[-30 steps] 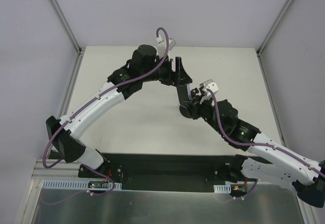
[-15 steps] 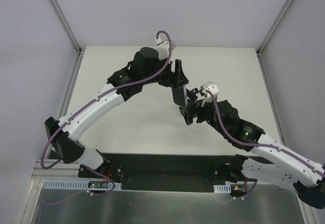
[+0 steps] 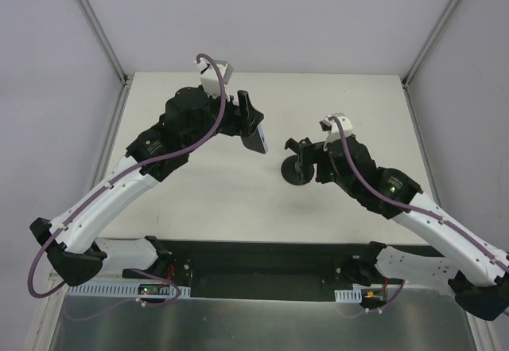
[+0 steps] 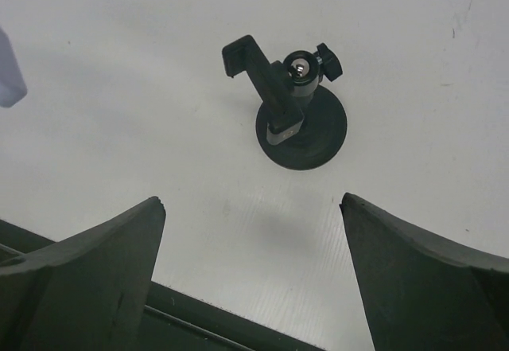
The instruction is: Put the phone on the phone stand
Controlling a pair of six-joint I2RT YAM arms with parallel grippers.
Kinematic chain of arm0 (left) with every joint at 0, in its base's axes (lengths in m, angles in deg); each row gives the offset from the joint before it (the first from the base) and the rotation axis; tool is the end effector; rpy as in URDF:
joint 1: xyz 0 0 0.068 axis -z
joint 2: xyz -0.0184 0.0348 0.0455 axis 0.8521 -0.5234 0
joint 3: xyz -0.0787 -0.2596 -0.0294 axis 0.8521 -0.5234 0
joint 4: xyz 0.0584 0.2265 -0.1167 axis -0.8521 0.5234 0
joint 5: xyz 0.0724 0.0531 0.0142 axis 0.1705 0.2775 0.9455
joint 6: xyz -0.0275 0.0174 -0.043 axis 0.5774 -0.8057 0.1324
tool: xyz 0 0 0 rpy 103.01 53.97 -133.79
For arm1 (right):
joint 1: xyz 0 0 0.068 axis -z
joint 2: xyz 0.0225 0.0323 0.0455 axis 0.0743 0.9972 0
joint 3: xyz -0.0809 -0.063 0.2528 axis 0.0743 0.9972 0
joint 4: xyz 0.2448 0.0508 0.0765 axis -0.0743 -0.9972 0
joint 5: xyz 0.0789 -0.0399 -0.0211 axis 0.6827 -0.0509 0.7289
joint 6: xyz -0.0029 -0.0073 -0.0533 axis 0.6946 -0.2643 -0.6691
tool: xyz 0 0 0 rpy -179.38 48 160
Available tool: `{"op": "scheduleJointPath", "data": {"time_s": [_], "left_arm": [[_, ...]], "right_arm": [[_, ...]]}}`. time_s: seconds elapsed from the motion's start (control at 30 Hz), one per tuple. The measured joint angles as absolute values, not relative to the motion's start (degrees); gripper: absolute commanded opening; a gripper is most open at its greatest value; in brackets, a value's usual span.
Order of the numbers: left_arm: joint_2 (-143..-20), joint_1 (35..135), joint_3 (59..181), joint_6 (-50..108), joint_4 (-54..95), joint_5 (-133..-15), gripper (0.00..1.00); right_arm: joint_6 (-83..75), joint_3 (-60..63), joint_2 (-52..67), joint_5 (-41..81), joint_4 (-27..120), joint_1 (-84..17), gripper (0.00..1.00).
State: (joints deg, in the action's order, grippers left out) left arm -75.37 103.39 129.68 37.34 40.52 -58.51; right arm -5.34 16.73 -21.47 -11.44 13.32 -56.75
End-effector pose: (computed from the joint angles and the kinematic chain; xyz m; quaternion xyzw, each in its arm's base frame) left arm 0.1868 -0.1799 0.4635 0.1194 0.7286 -0.3178 0.5949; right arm 0.1249 0.1392 0.3718 -0.2294 0.8012 0.1023 0.5431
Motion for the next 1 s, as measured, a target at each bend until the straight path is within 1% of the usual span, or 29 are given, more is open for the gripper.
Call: {"op": "scheduleJointPath", "data": {"time_s": [0.13, 0.23, 0.33, 0.4, 0.5, 0.53, 0.6, 0.63, 0.7, 0.8, 0.83, 0.87, 0.9, 0.97, 1.0], "left_arm": [[-75.5, 103.4, 128.3, 37.8, 40.5, -57.9, 0.00], [-75.9, 103.4, 127.9, 38.4, 40.7, -58.0, 0.00], [-76.8, 103.2, 128.0, 40.1, 40.7, -58.9, 0.00], [-78.0, 102.9, 128.3, 41.6, 41.0, -60.3, 0.00], [-80.4, 102.6, 129.4, 43.7, 41.7, -62.7, 0.00], [-81.1, 102.6, 129.7, 44.4, 42.0, -63.6, 0.00], [-82.3, 102.3, 130.3, 45.5, 42.4, -65.2, 0.00], [-82.8, 102.3, 130.4, 46.0, 42.4, -66.0, 0.00], [-83.4, 102.2, 131.0, 46.9, 42.5, -67.1, 0.00], [-84.1, 101.8, 132.0, 48.7, 42.8, -69.5, 0.00], [-84.3, 101.6, 132.4, 49.2, 42.8, -70.5, 0.00], [-84.5, 101.2, 132.7, 49.9, 42.8, -71.7, 0.00], [-84.7, 100.8, 132.9, 50.5, 42.8, -72.9, 0.00], [-85.3, 99.4, 133.1, 51.7, 42.8, -75.6, 0.00], [-85.8, 98.4, 133.3, 51.9, 42.8, -77.8, 0.07]], "right_arm": [[-3.5, 14.2, -15.8, -8.4, 10.3, -53.6, 0.92], [-5.4, 14.3, -14.2, -2.2, 10.6, -53.0, 0.91], [-8.7, 17.7, -16.2, 7.3, 18.0, -53.1, 0.91], [-10.3, 19.4, -17.3, 11.5, 21.3, -53.1, 0.90], [-12.0, 19.1, -16.1, 15.0, 26.0, -53.2, 0.84], [-12.3, 18.6, -15.1, 15.5, 27.0, -53.2, 0.77], [-12.7, 17.9, -13.2, 15.9, 29.0, -53.2, 0.71], [-12.8, 17.6, -12.2, 15.9, 30.1, -53.2, 0.66], [-12.9, 17.6, -11.0, 15.7, 31.7, -53.2, 0.61], [-12.8, 17.7, -10.4, 15.5, 33.9, -53.2, 0.42], [-12.9, 17.8, -10.4, 15.5, 34.8, -53.2, 0.21], [-12.9, 17.8, -10.4, 15.5, 35.7, -53.2, 0.08], [-13.0, 17.9, -10.4, 15.5, 36.7, -53.2, 0.01], [-12.9, 18.1, -10.5, 15.2, 37.5, -53.1, 0.01], [-12.7, 18.4, -10.5, 15.2, 37.9, -52.9, 0.01]]}}
